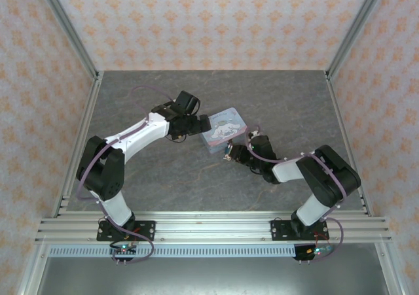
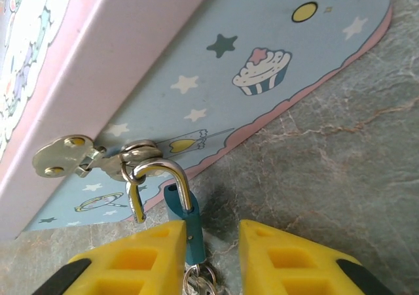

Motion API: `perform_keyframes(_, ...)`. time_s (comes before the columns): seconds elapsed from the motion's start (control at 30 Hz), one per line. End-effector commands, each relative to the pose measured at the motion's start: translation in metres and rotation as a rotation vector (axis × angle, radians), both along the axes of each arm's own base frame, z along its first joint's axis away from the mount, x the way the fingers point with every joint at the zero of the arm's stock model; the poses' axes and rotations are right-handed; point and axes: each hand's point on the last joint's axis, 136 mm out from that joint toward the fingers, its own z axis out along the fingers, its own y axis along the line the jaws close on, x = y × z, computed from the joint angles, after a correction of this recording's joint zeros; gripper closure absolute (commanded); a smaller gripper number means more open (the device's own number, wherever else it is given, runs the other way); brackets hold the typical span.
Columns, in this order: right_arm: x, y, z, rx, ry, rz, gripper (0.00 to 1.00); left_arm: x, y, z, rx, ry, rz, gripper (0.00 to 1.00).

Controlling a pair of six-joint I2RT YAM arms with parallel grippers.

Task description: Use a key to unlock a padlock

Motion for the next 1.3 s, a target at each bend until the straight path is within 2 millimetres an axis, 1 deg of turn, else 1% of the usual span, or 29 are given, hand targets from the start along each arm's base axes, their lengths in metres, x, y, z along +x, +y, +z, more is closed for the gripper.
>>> perform_keyframes(0.0, 0.007, 0.009, 0.009, 0.029, -0.033, 0.027, 0.73, 0.001, 0.000, 0.003, 0.022, -0.002, -0.006, 0.00)
perform_keyframes(0.3, -0.002, 0.002, 0.016, 0.035, -0.048, 0.013, 0.73, 0.001, -0.002, 0.001, 0.016, 0.001, -0.010, 0.00)
perform_keyframes(0.4, -0.003, 0.001, 0.016, 0.035, -0.044, 0.013, 0.72, 0.001, -0.003, 0.001, 0.013, 0.003, -0.011, 0.00)
perform_keyframes(0.63, -0.001, 0.013, 0.014, 0.048, -0.037, 0.039, 0.72, 0.001, -0.003, 0.000, 0.011, 0.004, -0.011, 0.00)
perform_keyframes(0.87, 0.003, 0.024, 0.008, 0.046, -0.029, 0.056, 0.72, 0.001, -0.003, -0.001, 0.013, 0.006, -0.013, 0.00)
perform_keyframes(1.1, 0.007, 0.026, 0.002, 0.038, -0.023, 0.045, 0.73, 0.001, -0.003, -0.002, 0.016, 0.008, -0.017, 0.00)
perform_keyframes(1.27, 0.005, 0.024, -0.002, 0.030, -0.015, 0.042, 0.79, 0.001, -0.003, -0.003, 0.016, 0.010, -0.018, 0.00)
